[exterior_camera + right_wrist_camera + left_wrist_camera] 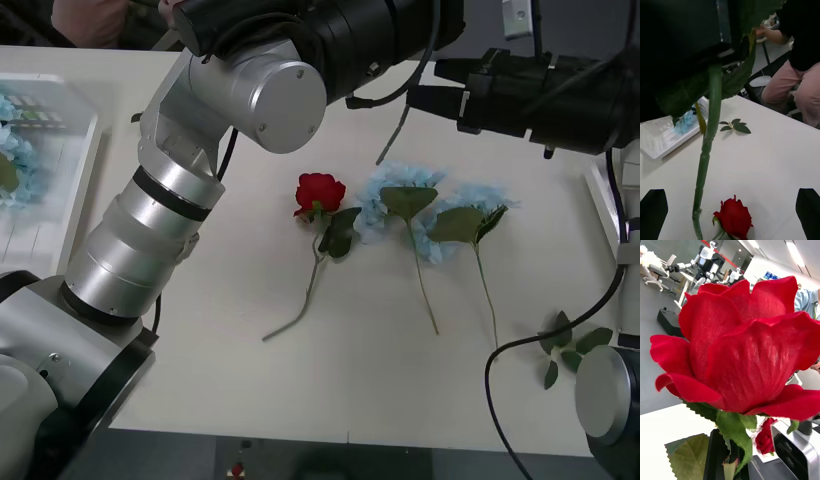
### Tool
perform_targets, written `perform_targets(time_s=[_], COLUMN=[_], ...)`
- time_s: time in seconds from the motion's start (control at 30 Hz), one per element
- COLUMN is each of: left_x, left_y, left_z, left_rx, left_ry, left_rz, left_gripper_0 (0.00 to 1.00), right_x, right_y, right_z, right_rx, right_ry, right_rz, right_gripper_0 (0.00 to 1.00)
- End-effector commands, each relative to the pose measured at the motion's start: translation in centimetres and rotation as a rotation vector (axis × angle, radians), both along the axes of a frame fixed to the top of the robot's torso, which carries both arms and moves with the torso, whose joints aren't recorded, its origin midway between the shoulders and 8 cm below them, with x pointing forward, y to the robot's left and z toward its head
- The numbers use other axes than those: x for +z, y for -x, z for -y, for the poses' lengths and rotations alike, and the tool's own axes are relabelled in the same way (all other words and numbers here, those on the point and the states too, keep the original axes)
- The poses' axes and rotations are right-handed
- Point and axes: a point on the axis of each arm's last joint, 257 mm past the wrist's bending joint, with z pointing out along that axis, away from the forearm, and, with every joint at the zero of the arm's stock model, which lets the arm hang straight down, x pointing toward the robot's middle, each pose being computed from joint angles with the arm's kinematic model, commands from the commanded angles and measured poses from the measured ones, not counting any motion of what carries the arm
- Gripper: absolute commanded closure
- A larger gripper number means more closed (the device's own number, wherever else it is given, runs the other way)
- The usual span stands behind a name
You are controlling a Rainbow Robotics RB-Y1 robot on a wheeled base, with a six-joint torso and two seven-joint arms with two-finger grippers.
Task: Put the red flowers into the right box and the blue flowers into the left box
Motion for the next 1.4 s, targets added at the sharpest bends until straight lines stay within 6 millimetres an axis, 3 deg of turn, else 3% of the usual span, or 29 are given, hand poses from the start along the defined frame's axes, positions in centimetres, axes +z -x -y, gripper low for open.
perform_targets(time_s=[0.03,0.1,0.17,0.77,0.8,0.83,0.87,0.9,0.93,1.2,1.4], left_x=[2.7,2.7,2.7,2.7,2.7,2.7,2.7,2.7,2.7,2.7,2.7], left_y=[0.6,0.6,0.6,0.6,0.6,0.6,0.6,0.6,0.6,0.6,0.6], left_z=[0.1,0.1,0.1,0.1,0.1,0.1,0.1,0.1,0.1,0.1,0.1], left_rx=[-0.015,-0.015,-0.015,-0.015,-0.015,-0.015,-0.015,-0.015,-0.015,-0.015,-0.015], left_ry=[0.038,0.038,0.038,0.038,0.038,0.038,0.038,0.038,0.038,0.038,0.038], left_rz=[0.020,0.020,0.020,0.020,0.020,0.020,0.020,0.020,0.020,0.020,0.020], left_gripper_0=[1.00,1.00,1.00,1.00,0.85,0.53,0.34,0.07,0.02,0.00,0.00], right_x=[1.8,1.7,1.7,2.4,2.5,2.5,2.5,2.6,2.5,2.6,2.4], right_y=[-0.2,-0.2,-0.2,0.3,0.4,0.4,0.4,0.4,0.4,0.4,1.2], right_z=[-1.0,-1.2,-1.3,-1.0,-1.0,-1.0,-1.0,-1.0,-1.0,-0.7,1.4], right_rx=[0.002,0.005,0.006,0.020,0.021,0.023,0.023,0.023,0.023,0.021,0.029], right_ry=[0.016,0.012,0.010,-0.032,-0.035,-0.035,-0.036,-0.038,-0.038,-0.039,-0.014], right_rz=[0.057,0.051,0.047,0.027,0.028,0.029,0.028,0.030,0.029,0.032,0.023], right_gripper_0=[0.29,0.72,0.99,1.00,1.00,1.00,1.00,1.00,1.00,1.00,1.00])
